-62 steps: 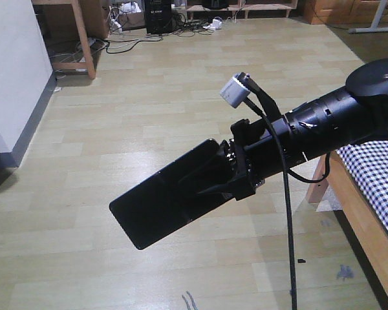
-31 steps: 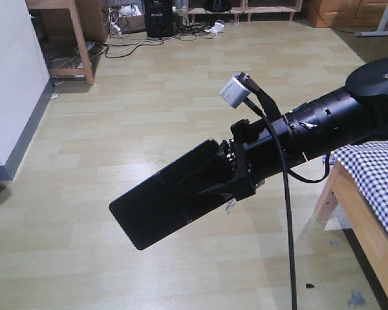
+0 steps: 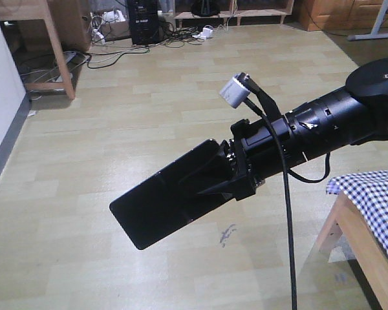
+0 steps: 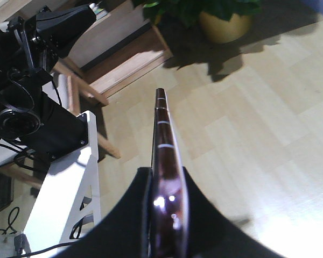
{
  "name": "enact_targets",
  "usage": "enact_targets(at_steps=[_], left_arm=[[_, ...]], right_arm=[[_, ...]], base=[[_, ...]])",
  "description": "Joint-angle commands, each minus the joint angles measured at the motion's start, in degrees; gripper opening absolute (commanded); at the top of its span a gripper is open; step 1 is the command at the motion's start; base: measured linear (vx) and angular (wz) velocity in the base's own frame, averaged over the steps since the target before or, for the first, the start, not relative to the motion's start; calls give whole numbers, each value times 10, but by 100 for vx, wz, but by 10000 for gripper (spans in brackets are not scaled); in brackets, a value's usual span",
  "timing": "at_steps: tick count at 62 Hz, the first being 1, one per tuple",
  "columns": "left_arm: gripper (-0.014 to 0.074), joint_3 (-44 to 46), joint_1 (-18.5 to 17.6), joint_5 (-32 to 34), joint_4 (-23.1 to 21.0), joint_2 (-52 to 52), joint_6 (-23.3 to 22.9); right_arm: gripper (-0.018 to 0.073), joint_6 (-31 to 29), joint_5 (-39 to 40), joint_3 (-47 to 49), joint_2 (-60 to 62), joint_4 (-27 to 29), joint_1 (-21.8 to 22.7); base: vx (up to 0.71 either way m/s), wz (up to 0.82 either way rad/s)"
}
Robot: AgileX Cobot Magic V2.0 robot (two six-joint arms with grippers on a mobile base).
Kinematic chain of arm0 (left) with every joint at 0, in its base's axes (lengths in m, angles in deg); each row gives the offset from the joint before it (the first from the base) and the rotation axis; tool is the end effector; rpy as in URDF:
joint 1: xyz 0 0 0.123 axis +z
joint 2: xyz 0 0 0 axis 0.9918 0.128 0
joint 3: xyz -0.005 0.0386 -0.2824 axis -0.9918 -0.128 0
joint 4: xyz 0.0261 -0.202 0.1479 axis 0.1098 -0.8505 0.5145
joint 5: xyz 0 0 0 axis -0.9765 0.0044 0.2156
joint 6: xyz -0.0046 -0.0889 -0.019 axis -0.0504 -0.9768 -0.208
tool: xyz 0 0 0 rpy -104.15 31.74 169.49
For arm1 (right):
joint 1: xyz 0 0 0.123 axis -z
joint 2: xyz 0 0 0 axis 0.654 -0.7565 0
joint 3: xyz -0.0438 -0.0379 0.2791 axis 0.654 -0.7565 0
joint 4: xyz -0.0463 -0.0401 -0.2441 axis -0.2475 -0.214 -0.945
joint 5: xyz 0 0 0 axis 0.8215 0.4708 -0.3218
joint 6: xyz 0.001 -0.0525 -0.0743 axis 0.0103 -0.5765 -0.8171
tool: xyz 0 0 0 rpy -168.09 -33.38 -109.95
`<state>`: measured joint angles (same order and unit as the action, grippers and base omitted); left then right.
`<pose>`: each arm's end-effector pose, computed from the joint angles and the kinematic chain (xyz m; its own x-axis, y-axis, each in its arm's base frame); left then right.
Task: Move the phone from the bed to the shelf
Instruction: 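Hold the phone in the right gripper while the base drives to the shelf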
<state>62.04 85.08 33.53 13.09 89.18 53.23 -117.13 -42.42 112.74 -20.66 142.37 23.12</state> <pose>0.0561 0.0020 0.1858 -0.1209 0.1178 -0.9857 -0.0229 0.9923 0.1214 0.2722 0.1663 0.3056 -0.5061 -0.4634 -0.7274 -0.8611 0.2241 0.4563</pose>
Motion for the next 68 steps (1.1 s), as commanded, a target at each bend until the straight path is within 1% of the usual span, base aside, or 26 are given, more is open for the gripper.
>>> enact_targets(at_steps=[1, 33, 68], left_arm=[[1, 12, -2, 41, -5, -8, -3], [1, 12, -2, 41, -5, -8, -3], [1, 12, -2, 41, -5, -8, -3]], right_arm=[[-2, -5, -46, 16, 25, 45, 0], [-2, -5, -46, 16, 25, 45, 0], [-2, -5, -46, 16, 25, 45, 0]], base=[[38, -9], [40, -8], [47, -9]])
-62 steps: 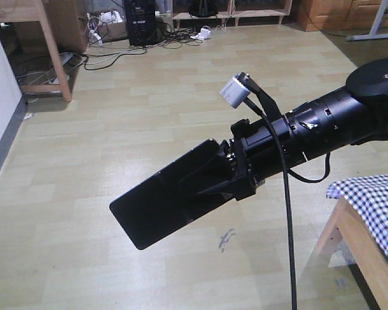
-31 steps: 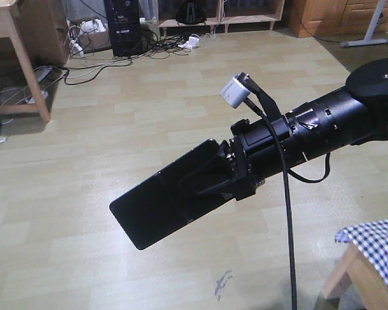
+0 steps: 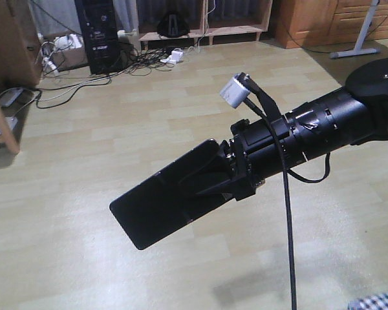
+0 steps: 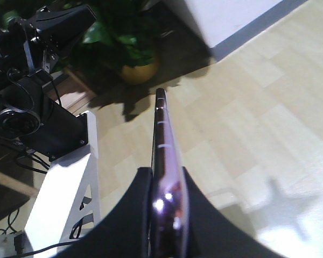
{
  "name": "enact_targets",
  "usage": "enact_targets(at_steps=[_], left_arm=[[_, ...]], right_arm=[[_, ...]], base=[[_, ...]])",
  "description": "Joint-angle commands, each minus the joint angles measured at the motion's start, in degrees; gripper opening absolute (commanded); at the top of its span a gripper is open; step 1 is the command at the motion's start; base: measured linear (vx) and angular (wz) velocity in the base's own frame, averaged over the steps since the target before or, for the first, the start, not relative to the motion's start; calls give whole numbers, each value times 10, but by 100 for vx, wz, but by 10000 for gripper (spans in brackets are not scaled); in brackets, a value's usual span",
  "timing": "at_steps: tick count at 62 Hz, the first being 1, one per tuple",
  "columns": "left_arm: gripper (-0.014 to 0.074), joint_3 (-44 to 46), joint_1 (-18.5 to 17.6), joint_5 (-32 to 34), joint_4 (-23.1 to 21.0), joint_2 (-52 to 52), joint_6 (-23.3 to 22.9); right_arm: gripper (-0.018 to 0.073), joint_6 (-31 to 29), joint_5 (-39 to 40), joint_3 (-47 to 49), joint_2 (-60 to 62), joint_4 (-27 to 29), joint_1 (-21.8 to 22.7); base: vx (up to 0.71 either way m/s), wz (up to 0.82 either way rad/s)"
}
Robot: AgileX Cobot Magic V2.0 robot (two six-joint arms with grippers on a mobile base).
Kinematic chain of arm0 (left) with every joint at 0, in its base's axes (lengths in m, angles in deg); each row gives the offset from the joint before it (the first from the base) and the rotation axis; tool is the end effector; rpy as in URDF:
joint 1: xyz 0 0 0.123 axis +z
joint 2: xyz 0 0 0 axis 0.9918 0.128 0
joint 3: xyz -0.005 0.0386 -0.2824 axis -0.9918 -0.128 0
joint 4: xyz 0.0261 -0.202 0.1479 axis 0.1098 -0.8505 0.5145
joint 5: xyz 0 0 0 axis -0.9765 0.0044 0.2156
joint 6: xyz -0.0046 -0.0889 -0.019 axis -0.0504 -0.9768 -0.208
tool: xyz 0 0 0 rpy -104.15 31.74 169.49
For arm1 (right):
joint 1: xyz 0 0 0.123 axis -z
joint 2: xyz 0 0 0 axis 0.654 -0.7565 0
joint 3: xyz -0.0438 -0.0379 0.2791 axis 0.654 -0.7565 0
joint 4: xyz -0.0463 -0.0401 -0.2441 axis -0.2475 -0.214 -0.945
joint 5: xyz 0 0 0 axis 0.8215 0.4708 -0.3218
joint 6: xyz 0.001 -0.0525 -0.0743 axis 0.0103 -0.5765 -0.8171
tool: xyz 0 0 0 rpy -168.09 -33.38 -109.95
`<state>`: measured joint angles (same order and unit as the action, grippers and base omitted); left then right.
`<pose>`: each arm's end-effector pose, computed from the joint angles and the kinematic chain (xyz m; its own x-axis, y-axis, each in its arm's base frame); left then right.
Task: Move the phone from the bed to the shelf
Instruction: 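Hold the phone in the right gripper while the base drives to the shelf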
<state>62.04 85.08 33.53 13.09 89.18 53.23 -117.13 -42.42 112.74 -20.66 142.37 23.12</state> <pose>0.0561 0.0020 0.1858 -0.1209 0.1178 -0.9857 -0.0229 0.9923 0.1214 0.2722 0.1663 0.3056 -0.5061 -0.4634 -0.7274 -0.8611 0.2241 0.4563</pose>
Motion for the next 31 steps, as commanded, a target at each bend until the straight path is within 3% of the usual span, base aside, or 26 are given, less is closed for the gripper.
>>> enact_targets(at_steps=[1, 31], left_arm=[[1, 12, -2, 41, -5, -8, -3], [1, 12, -2, 41, -5, -8, -3]], right_arm=[[-2, -5, -46, 16, 25, 45, 0], [-2, -5, -46, 16, 25, 45, 0]], base=[[50, -13], [51, -21]])
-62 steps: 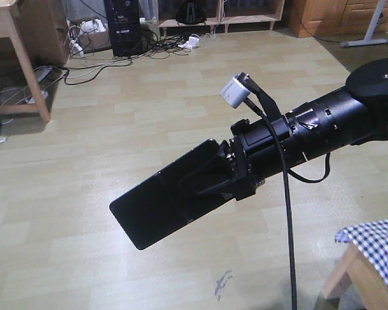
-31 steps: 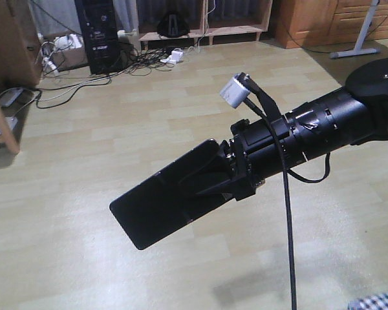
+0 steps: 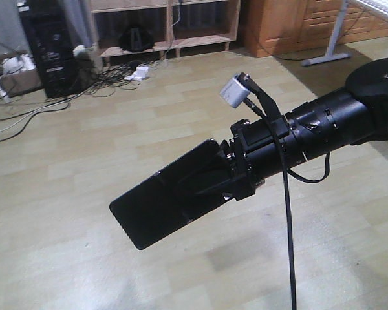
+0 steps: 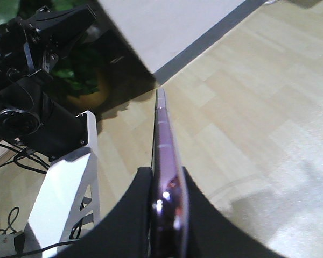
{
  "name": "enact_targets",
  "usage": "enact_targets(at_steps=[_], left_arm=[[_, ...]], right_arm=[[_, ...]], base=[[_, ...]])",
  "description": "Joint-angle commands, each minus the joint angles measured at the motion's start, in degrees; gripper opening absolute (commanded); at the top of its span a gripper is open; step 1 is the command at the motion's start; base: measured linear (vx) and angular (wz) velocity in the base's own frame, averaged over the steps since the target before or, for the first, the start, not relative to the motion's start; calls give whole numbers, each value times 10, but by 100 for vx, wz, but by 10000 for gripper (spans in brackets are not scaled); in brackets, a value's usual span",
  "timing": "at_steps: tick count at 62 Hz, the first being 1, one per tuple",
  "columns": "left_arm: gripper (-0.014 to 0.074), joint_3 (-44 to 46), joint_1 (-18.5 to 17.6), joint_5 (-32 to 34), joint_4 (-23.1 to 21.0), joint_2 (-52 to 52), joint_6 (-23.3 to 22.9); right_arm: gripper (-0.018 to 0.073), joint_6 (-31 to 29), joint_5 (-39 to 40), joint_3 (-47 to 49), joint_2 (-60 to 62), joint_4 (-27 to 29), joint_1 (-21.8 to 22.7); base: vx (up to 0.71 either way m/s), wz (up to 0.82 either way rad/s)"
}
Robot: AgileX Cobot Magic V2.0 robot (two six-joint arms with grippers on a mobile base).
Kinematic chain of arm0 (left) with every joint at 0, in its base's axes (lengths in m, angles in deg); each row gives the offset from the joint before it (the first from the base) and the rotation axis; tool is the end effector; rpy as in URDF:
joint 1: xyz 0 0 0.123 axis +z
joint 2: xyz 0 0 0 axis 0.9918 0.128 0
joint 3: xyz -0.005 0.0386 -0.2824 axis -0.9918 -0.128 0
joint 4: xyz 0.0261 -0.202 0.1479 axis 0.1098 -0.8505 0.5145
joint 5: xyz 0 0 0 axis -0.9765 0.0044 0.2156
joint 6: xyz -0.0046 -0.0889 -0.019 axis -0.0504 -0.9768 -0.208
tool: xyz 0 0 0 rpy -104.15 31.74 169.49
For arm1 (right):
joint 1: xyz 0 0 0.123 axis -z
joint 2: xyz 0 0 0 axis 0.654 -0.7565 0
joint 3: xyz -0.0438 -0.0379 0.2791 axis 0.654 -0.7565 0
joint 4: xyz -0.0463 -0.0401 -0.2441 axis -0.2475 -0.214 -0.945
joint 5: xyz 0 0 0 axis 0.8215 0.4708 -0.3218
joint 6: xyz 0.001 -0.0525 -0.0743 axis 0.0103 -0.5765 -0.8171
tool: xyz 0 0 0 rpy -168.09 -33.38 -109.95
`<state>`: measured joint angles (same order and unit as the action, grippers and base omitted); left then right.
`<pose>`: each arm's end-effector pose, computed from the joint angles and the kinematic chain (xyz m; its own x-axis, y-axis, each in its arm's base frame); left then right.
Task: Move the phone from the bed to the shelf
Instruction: 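Hold the phone in the right gripper while the base drives to the shelf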
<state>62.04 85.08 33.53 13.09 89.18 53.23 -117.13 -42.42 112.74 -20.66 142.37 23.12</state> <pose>0.0561 0.0020 0.1858 -0.1209 0.1178 -0.9857 -0.0229 0.9923 0.1214 0.2722 0.1663 0.3056 -0.5061 -0.4634 -0.7274 -0.8611 0.2241 0.4563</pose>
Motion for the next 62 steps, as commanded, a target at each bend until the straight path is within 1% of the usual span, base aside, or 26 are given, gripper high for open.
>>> enact_targets(at_steps=[1, 62], left_arm=[[1, 12, -2, 41, -5, -8, -3], [1, 12, -2, 41, -5, -8, -3]], right_arm=[[-2, -5, -46, 16, 25, 45, 0], [-2, -5, -45, 16, 25, 45, 0]], base=[[51, -29], [51, -23]])
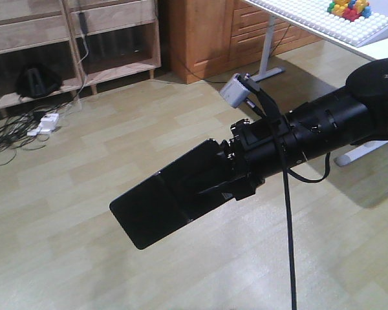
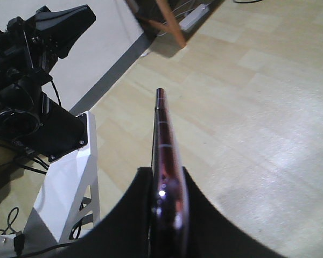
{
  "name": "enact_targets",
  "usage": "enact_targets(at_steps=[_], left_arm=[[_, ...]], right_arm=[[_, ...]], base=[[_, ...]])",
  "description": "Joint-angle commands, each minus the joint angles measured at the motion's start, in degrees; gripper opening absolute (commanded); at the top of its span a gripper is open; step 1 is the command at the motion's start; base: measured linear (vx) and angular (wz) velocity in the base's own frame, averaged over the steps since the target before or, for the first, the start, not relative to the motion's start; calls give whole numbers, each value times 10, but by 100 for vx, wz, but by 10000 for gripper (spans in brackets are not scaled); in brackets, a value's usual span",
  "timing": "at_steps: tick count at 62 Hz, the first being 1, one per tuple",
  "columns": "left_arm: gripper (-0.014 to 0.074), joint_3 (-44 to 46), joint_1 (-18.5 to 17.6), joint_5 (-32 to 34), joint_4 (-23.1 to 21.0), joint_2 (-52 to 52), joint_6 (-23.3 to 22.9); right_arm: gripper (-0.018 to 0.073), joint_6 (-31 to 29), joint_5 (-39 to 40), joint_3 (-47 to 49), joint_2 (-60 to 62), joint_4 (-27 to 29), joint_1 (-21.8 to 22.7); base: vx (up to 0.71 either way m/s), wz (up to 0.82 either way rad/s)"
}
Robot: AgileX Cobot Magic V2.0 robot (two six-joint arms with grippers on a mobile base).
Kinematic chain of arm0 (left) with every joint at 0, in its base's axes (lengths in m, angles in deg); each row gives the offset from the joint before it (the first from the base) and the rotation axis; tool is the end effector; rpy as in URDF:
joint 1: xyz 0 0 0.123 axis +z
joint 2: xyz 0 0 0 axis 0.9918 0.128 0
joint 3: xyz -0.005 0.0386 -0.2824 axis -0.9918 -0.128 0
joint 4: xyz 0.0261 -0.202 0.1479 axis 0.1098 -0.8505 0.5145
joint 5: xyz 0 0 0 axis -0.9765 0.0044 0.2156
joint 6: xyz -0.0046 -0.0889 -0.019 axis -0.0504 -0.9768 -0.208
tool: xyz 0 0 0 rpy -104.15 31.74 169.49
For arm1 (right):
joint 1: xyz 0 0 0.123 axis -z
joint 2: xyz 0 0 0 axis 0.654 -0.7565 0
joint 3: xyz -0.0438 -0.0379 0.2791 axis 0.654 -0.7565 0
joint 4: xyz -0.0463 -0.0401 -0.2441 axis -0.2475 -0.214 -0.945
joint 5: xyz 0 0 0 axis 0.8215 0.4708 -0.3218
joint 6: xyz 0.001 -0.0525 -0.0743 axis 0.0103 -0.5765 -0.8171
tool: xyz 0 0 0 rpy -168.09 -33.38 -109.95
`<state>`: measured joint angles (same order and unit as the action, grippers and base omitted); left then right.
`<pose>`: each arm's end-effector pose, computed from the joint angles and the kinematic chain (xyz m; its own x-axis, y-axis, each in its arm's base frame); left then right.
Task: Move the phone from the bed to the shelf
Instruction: 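Hold the phone in the right gripper while the base drives to the shelf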
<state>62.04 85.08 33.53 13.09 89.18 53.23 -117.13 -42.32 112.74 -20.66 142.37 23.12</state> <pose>0.0561 0.0020 0.1858 -0.1209 0.1178 -0.9857 -0.0229 0.9923 0.1214 0.2723 0.1663 0.3056 -0.5061 -0.4628 -0.7278 -0.8612 0.2255 0.4555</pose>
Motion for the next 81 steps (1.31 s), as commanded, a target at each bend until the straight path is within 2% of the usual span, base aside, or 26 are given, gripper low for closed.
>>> enact_targets(at_steps=[1, 45, 81], left_arm=[[1, 12, -2, 41, -5, -8, -3], [1, 12, -2, 41, -5, -8, -3], [1, 12, -2, 41, -5, -8, -3]], right_arm=[[-2, -5, -46, 16, 25, 45, 0], [-2, -5, -46, 16, 25, 45, 0], [-2, -5, -46, 16, 25, 45, 0]], base=[[52, -21], [54, -20], [54, 10]])
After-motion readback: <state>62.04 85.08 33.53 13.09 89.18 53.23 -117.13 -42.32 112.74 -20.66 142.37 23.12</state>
